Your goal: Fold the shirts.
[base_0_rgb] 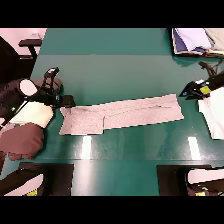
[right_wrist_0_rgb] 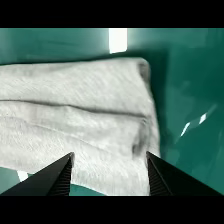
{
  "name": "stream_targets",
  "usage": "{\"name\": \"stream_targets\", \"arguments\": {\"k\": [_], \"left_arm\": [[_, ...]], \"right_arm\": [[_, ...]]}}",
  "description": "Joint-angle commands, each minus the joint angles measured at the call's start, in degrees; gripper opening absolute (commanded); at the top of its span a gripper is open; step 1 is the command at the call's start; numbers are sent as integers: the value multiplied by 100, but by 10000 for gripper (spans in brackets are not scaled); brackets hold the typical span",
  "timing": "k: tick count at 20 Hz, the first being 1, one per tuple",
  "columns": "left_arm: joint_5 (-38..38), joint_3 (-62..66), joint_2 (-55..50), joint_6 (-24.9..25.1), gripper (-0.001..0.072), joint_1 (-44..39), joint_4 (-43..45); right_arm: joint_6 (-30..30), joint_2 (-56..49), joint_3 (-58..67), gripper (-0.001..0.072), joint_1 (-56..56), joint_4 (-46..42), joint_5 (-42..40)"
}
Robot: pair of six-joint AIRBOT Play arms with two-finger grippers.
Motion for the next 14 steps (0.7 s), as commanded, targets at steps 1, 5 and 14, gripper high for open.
{"name": "stream_targets", "arguments": {"k": [1, 5, 14], "left_arm": [[-133, 122, -9, -4, 478, -2, -588], [229, 120, -24, 380, 21, -2, -1620], [1325, 254, -929, 267, 20, -1462, -2116]], "right_arm": [[-208, -42, -376, 533, -789, 551, 151], [-610, -223, -1226, 533, -1154, 973, -44], [-1010, -531, -1550, 127, -219, 1335, -586]]}}
